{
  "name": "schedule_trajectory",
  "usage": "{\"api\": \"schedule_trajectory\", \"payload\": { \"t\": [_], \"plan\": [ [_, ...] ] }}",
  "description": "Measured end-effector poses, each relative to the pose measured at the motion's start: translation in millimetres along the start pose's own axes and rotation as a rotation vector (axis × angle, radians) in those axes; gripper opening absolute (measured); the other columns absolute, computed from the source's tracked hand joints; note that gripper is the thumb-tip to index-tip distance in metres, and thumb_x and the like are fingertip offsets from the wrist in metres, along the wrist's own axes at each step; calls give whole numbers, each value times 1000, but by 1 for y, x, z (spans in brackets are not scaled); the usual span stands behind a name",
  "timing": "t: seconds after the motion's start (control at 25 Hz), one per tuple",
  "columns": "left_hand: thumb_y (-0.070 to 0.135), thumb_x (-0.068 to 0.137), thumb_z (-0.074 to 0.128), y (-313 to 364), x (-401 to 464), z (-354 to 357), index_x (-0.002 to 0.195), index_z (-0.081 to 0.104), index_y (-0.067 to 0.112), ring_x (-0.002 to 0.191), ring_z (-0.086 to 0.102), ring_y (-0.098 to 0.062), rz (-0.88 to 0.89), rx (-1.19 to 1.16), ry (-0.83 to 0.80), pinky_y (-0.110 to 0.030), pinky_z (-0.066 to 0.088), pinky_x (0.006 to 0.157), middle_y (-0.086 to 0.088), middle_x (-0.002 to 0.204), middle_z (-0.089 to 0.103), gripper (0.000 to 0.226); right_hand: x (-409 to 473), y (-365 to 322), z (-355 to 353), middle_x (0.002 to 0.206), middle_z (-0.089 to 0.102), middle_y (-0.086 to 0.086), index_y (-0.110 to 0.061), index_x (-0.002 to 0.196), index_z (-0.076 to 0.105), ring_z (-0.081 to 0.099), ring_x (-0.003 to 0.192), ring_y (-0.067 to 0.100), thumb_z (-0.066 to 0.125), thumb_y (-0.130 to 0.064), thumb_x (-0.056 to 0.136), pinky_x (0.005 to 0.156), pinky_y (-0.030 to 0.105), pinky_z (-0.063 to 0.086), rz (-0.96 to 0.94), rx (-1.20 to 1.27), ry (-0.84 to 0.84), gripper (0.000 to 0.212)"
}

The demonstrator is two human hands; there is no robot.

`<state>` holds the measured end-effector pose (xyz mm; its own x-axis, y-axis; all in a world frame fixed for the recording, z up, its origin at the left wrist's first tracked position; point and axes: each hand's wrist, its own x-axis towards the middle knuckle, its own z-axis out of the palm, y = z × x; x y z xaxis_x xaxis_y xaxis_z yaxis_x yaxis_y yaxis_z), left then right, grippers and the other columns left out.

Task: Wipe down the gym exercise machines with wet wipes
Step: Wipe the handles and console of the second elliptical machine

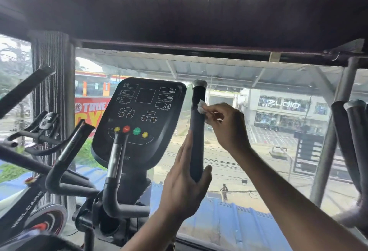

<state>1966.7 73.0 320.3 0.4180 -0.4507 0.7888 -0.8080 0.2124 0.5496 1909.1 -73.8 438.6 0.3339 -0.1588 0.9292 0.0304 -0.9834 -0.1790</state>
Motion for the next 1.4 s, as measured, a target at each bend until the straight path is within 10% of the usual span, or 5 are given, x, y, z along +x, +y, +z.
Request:
{"api": "schedule_trajectory", "payload": {
  "t": [0.28, 0.36, 0.52, 0.64, 1.4],
  "plan": [
    [44, 93, 61, 8, -3, -4, 160, 10, 58, 135, 56, -2, -24, -46, 17, -23, 45, 111, 21, 153, 53, 86, 62, 10, -1, 97, 76, 7, -10, 105, 78, 70, 80, 17, 72, -16, 93, 73, 38, 59, -47, -39, 58, 15],
    [35, 95, 67, 12, -6, -4, 155, 15, 67, 91, 78, -18, -102, -200, -23, -43, 62, 86, 9, 117, 75, 85, 57, 12, 7, 96, 75, 8, -10, 104, 78, 70, 78, 22, 70, -11, 92, 74, 44, 58, -32, -37, 69, 14],
    [13, 98, 71, 13, -9, -8, 154, 18, 65, 56, 72, -30, -152, -320, -84, -38, 61, 56, -3, 96, 77, 93, 4, 6, 9, 97, 75, 5, -10, 106, 78, 70, 77, 16, 70, -4, 91, 72, 34, 60, -19, 66, 82, 17],
    [14, 97, 72, 13, -12, -10, 154, 14, 67, 52, 69, -35, -161, -340, -116, -42, 61, 54, -3, 95, 76, 97, -32, -3, -7, 96, 75, 1, -12, 108, 77, 70, 77, 8, 73, -8, 93, 69, 15, 54, -46, 117, -45, 16],
    [23, 89, 83, -9, -39, -8, 149, 14, 74, 63, 70, -18, -166, -398, -98, -46, 62, 64, 8, 97, 76, 105, 43, -42, -39, 95, 61, 6, -10, 117, 75, 63, 80, 21, 65, -15, 98, 72, 38, 55, -487, -342, -487, 21]
  ]
}}
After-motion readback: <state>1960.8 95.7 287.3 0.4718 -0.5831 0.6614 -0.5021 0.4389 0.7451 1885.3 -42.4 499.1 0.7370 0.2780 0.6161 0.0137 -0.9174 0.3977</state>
